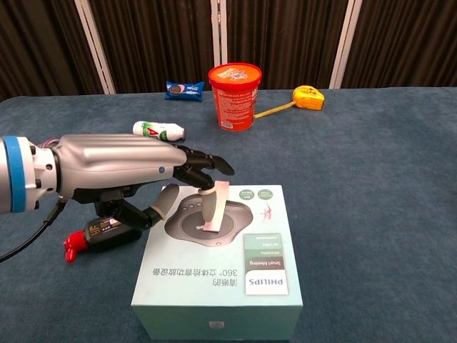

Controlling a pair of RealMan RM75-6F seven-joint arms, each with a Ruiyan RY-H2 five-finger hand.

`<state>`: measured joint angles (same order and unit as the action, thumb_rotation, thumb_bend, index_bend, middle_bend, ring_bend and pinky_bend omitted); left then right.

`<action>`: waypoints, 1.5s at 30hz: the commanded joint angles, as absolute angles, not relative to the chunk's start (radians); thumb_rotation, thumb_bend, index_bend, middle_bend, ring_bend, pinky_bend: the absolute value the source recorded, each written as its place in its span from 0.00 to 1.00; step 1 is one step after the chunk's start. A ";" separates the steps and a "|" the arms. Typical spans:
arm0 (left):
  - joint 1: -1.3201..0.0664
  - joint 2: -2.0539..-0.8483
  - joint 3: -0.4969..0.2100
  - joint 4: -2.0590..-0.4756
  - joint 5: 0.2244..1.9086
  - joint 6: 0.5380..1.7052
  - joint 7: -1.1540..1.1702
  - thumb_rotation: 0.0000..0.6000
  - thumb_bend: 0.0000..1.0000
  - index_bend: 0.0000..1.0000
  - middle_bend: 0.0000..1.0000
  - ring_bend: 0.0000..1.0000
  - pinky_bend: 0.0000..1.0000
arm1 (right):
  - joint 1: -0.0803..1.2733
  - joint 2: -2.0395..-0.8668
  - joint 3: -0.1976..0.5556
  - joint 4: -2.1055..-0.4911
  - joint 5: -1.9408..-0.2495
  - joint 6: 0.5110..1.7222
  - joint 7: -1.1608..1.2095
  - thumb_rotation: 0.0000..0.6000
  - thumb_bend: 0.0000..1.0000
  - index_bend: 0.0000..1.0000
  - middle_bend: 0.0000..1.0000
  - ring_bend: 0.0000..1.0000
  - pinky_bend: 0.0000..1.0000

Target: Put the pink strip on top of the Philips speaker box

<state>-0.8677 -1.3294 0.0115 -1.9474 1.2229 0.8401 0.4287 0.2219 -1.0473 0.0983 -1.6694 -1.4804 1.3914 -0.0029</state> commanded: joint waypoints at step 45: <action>-0.874 -1.364 0.018 -1.919 1.219 0.819 0.424 1.00 1.00 0.34 0.00 0.00 0.00 | 0.216 -1.041 0.109 -1.664 -1.468 1.383 0.012 1.00 0.03 0.00 0.00 0.00 0.00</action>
<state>-0.8728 -1.3614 0.0158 -1.9205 1.2209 0.8215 0.4223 0.2162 -1.0408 0.1091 -1.6642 -1.4683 1.3835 0.0117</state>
